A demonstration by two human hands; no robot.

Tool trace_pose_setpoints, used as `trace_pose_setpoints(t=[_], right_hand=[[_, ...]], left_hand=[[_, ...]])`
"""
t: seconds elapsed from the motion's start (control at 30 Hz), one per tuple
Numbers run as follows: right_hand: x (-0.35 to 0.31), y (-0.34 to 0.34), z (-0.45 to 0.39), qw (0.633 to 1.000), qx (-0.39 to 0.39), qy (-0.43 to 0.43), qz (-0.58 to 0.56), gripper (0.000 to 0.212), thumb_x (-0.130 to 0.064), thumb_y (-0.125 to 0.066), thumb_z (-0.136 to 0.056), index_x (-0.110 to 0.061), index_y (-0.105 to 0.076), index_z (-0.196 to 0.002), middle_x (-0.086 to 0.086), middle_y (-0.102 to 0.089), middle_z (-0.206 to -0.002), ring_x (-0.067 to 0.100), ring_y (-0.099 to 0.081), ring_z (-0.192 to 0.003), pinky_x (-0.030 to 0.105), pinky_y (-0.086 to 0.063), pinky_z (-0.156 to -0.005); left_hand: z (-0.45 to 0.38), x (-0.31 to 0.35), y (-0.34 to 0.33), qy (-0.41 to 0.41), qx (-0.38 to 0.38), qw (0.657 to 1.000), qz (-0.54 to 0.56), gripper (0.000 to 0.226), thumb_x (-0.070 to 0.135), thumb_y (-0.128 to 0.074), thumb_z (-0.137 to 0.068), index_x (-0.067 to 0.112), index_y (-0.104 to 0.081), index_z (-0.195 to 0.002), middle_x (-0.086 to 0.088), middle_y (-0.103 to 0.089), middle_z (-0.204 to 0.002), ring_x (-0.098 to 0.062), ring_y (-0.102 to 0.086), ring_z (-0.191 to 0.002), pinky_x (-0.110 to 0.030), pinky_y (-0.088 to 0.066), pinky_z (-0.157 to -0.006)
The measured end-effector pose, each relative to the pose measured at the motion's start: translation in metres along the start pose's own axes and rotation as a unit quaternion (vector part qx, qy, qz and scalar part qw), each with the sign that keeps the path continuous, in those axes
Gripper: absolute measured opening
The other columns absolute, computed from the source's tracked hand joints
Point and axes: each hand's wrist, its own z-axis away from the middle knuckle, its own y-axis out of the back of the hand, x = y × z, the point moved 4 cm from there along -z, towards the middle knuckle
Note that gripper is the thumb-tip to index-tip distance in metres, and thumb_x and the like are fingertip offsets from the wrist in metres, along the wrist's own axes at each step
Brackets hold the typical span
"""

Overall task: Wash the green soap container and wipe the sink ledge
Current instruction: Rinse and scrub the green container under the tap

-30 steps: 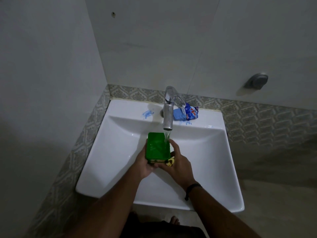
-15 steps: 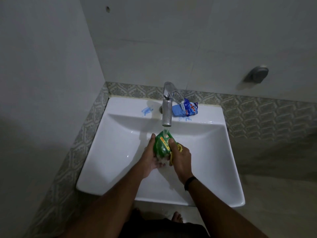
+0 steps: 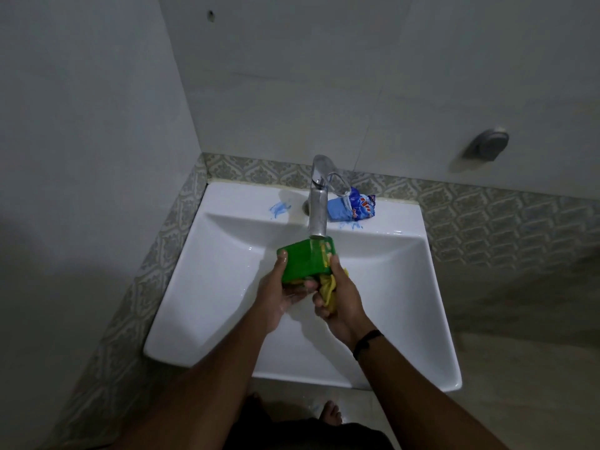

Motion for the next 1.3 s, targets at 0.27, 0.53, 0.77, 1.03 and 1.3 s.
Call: trace_pose_setpoints(t=[0.27, 0.53, 0.77, 1.03, 1.3], right_hand=[[0.014, 0.023, -0.002, 0.992, 0.034, -0.029, -0.121, 0.045, -0.055, -0.041, -0.094, -0.016, -0.063, -0.097, 0.009, -0.067, -0.069, 0.009, -0.043, -0.035, 0.012, -0.026, -0.033], [-0.011, 0.012, 0.016, 0.652, 0.123, 0.425, 0.616, 0.021, -0.038, -0.059, -0.084, -0.018, -0.065, -0.084, 0.000, -0.063, -0.076, 0.018, -0.059, -0.062, 0.027, -0.038, -0.047], [-0.013, 0.012, 0.020, 0.533, 0.086, 0.503, 0.675, 0.026, -0.040, -0.052, -0.080, -0.017, -0.062, -0.075, 0.002, -0.063, -0.074, 0.023, -0.059, -0.052, 0.022, -0.030, -0.041], [-0.008, 0.015, 0.024, 0.546, 0.057, 0.499, 0.671, 0.022, -0.036, -0.056, -0.081, -0.016, -0.063, -0.075, 0.003, -0.064, -0.076, 0.023, -0.059, -0.054, 0.024, -0.036, -0.040], [-0.008, 0.015, 0.018, 0.603, -0.003, 0.425, 0.675, 0.035, -0.048, -0.059, -0.083, -0.018, -0.067, -0.102, 0.000, -0.067, -0.095, 0.020, -0.065, -0.074, 0.028, -0.044, -0.054]], left_hand=[[0.001, -0.004, -0.006, -0.016, -0.038, 0.999, -0.013, 0.064, 0.043, -0.069, -0.081, 0.001, -0.057, -0.128, -0.024, -0.062, -0.125, -0.039, -0.059, -0.115, -0.046, -0.049, -0.097], [0.002, -0.009, 0.000, 0.121, 0.010, 0.991, 0.052, 0.074, 0.069, -0.029, -0.091, 0.006, -0.064, -0.105, -0.018, -0.068, -0.094, -0.030, -0.066, -0.081, -0.042, -0.053, -0.075], [0.004, -0.008, 0.003, 0.134, -0.007, 0.986, 0.100, 0.074, 0.066, -0.027, -0.093, 0.005, -0.057, -0.121, -0.019, -0.067, -0.102, -0.031, -0.064, -0.088, -0.039, -0.054, -0.072], [0.002, -0.009, 0.004, 0.139, -0.035, 0.979, 0.141, 0.072, 0.063, -0.032, -0.094, 0.002, -0.059, -0.121, -0.024, -0.069, -0.107, -0.034, -0.069, -0.089, -0.041, -0.059, -0.066], [0.010, -0.003, -0.006, 0.141, -0.118, 0.974, 0.131, 0.076, 0.073, -0.034, -0.088, 0.011, -0.063, -0.122, -0.018, -0.067, -0.115, -0.031, -0.067, -0.095, -0.039, -0.058, -0.072]])
